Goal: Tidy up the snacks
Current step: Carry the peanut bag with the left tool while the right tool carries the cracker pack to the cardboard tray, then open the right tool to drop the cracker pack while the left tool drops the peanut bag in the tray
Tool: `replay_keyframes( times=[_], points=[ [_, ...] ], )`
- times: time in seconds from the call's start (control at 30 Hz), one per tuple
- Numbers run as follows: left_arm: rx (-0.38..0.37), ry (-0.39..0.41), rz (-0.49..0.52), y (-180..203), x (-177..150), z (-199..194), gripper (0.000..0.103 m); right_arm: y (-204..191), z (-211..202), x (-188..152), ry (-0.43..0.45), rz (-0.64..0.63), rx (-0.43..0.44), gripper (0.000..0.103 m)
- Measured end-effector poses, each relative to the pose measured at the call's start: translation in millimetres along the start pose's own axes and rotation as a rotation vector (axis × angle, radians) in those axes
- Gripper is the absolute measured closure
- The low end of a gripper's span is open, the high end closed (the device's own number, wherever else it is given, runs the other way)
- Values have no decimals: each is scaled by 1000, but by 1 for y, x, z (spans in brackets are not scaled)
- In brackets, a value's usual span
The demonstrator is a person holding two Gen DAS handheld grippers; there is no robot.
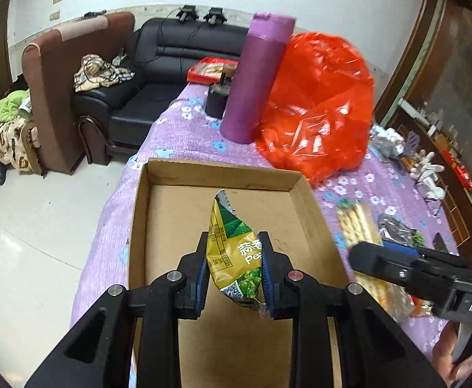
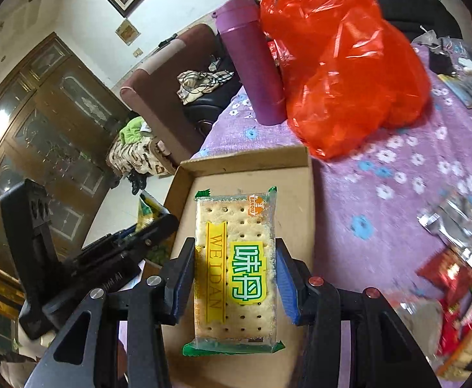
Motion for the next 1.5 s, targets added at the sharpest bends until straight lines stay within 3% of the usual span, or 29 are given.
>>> replay_keyframes(
  times=[0.27,0.73,0.83,1.0,1.23,1.37,1.5],
  points=[
    [24,-125,-32,-8,-7,49,77,21,58,23,-10,63,-23,52],
    [55,-140,-10,-4,-12,65,75,41,94,32,-27,56,-66,52],
    [51,-131,0,-3,-13,64,71,41,96,32,-14,45,-70,51],
    [68,-120,35,2,-15,63,56,39,99,29,14,-12,-110,51],
    [40,-112,42,4,-15,60,48,44,91,31,41,17,-59,51],
    [17,-85,34,5,-13,54,30,45,88,30,52,26,-37,50],
    [-26,-40,5,2,-8,42,28,40,82,28,61,9,-19,40]
  ],
)
Point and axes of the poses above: each gripper's, at about its wrist camera, not at the fingertips, and z roughly the way its jaws point, y to its right, x to its top, the point moved 6 cm from there along z, roughly the way its jaws point, and after that the axes turned 13 degrees about x, right-handed, at the moved point
